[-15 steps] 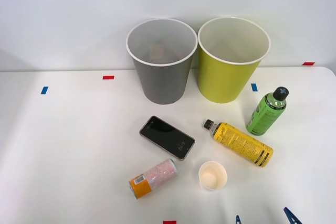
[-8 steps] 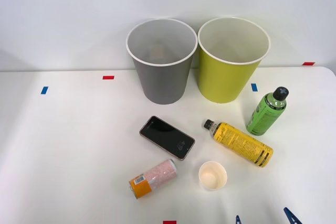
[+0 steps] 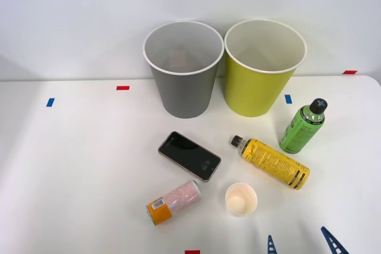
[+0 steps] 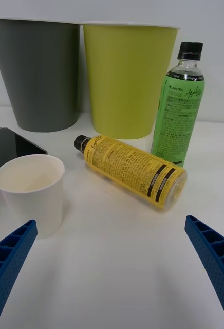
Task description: Put cans in the gray bin, plastic bottles in the light green bin
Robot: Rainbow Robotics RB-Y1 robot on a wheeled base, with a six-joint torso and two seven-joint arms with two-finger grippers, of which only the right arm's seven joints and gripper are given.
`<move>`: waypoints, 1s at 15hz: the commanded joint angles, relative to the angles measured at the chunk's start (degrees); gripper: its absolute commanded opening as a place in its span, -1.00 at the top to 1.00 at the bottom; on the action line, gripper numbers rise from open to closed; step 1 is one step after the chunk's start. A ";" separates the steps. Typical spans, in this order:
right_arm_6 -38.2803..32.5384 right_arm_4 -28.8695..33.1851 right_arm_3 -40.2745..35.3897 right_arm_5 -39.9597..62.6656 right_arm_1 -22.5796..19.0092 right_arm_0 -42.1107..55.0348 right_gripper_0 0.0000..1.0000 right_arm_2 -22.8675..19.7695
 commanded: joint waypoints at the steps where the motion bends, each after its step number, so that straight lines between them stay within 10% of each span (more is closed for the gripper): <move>1: -0.73 -1.28 0.00 0.66 1.00 -3.46 -1.00 -2.90; 15: -1.52 -14.38 0.00 19.73 3.55 -25.87 -1.00 -10.81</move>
